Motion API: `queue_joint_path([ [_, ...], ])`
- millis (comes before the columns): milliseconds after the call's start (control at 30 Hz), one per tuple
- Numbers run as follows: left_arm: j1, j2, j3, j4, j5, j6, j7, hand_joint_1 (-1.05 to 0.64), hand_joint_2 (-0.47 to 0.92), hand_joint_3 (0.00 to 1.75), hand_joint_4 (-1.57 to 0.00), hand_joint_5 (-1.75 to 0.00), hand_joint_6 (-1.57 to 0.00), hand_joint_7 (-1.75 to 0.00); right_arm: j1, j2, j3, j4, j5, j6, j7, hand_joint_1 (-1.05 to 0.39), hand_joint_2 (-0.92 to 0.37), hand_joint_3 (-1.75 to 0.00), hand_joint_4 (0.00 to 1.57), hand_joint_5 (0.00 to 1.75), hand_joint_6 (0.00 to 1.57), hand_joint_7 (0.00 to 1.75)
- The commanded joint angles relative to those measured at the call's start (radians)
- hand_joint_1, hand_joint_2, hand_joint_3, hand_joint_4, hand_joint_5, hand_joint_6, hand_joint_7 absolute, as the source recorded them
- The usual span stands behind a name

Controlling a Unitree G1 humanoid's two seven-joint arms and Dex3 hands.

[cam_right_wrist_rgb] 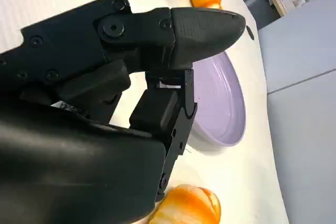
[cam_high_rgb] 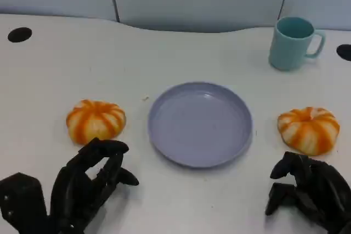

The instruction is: Grasp the bread from the table and place it into the plate.

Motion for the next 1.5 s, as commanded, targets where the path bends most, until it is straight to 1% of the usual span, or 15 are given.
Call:
queue_joint_path([
  [33, 0.004, 0.013, 0.006, -0.009, 0.008, 0.001, 0.011, -0.44, 0.91, 0.39, -0.68, -1.59, -0.58, -1.27, 0.006, -0.01, -0.009, 0.014, 0.0, -0.008, 0.005, -0.43, -0.92, -0.42, 1.24, 1.07, 1.11, 1.04],
  [433, -0.005, 0.029, 0.003, 0.025, 0.038, -0.096, -0.017, -0.44, 0.92, 0.4, -0.65, -1.55, -0.56, -1.24, 0.003, -0.003, -0.008, 0.011, 0.003, 0.004, -0.005, -0.44, -0.92, -0.4, 1.25, 1.06, 1.14, 1.01],
  [467, -0.02, 0.051, -0.002, 0.054, 0.084, -0.213, -0.027, -0.45, 0.92, 0.38, -0.65, -1.54, -0.56, -1.23, -0.001, -0.001, -0.007, 0.016, 0.003, 0.001, -0.002, -0.44, -0.92, -0.4, 1.25, 1.06, 1.14, 1.01],
  [500, -0.032, 0.067, -0.006, 0.079, 0.118, -0.304, -0.035, -0.46, 0.92, 0.31, -0.6, -1.25, -0.54, -0.87, -0.003, 0.0, -0.006, 0.019, 0.003, 0.0, 0.0, -0.43, -0.92, -0.42, 1.25, 1.06, 1.14, 1.01],
  [567, -0.058, 0.116, -0.022, 0.136, 0.217, -0.478, -0.019, -0.47, 0.92, 0.28, -0.59, -1.02, -0.58, -0.53, -0.009, 0.002, -0.003, 0.026, -0.001, -0.003, 0.0, -0.42, -0.92, -0.43, 1.24, 1.06, 1.13, 1.01],
  [600, -0.069, 0.14, -0.029, 0.159, 0.263, -0.536, -0.003, -0.49, 0.92, 0.29, -0.53, -0.87, -0.55, -0.35, -0.012, 0.003, -0.002, 0.028, -0.003, -0.003, -0.003, -0.43, -0.92, -0.43, 1.24, 1.06, 1.14, 1.01],
  [667, -0.09, 0.178, -0.04, 0.201, 0.343, -0.628, 0.034, -0.52, 0.92, 0.28, -0.47, -0.67, -0.53, -0.16, -0.015, 0.005, 0.001, 0.034, -0.01, -0.012, -0.007, -0.43, -0.92, -0.42, 1.25, 1.06, 1.14, 1.01],
  [733, -0.104, 0.21, -0.048, 0.22, 0.431, -0.684, 0.097, -0.53, 0.92, 0.28, -0.46, -0.61, -0.52, -0.11, -0.017, 0.007, 0.0, 0.039, -0.008, -0.017, -0.007, -0.43, -0.92, -0.42, 1.25, 1.05, 1.15, 1.0],
  [767, -0.107, 0.227, -0.053, 0.221, 0.484, -0.704, 0.138, -0.58, 0.92, 0.25, -0.37, -0.55, -0.47, -0.06, -0.018, 0.008, -0.001, 0.041, -0.005, -0.016, -0.007, -0.43, -0.92, -0.42, 1.26, 1.05, 1.15, 1.0],
  [867, -0.115, 0.251, -0.07, 0.233, 0.557, -0.734, 0.213, -0.61, 0.92, 0.24, -0.31, -0.5, -0.44, -0.04, -0.019, 0.01, -0.002, 0.043, -0.003, -0.016, -0.007, -0.42, -0.92, -0.42, 1.26, 1.04, 1.15, 0.99],
  [900, -0.119, 0.289, -0.078, 0.205, 0.657, -0.74, 0.275, -0.61, 0.92, 0.23, -0.3, -0.5, -0.44, -0.03, -0.021, 0.009, 0.0, 0.045, -0.004, -0.02, -0.003, -0.42, -0.92, -0.42, 1.26, 1.04, 1.16, 0.99],
  [967, -0.123, 0.357, -0.096, 0.142, 0.842, -0.732, 0.39, -0.65, 0.92, 0.22, -0.14, -0.4, -0.3, -0.01, -0.023, 0.009, 0.003, 0.05, -0.012, -0.032, -0.003, -0.43, -0.92, -0.42, 1.26, 1.04, 1.15, 0.99],
  [1100, -0.113, 0.442, -0.129, -0.029, 1.125, -0.592, 0.559, -0.73, 0.92, 0.19, -0.03, -0.31, -0.22, 0.0, -0.024, 0.015, 0.005, 0.045, -0.01, -0.023, -0.011, -0.43, -0.92, -0.43, 1.26, 1.04, 1.15, 0.98],
  [1300, -0.119, 0.502, -0.205, -0.192, 1.275, -0.363, 0.553, -0.77, 0.92, 0.15, 0.0, -0.17, -0.16, 0.0, -0.022, 0.018, 0.005, 0.048, -0.008, -0.029, -0.005, -0.42, -0.92, -0.43, 1.26, 1.04, 1.15, 0.98],
  [1500, -0.167, 0.539, -0.291, -0.215, 1.324, -0.206, 0.488, -0.76, 0.92, 0.07, 0.0, -0.08, -0.13, 0.0, -0.016, 0.02, 0.006, 0.043, -0.007, -0.03, 0.002, -0.42, -0.92, -0.43, 1.25, 1.03, 1.14, 0.98],
])
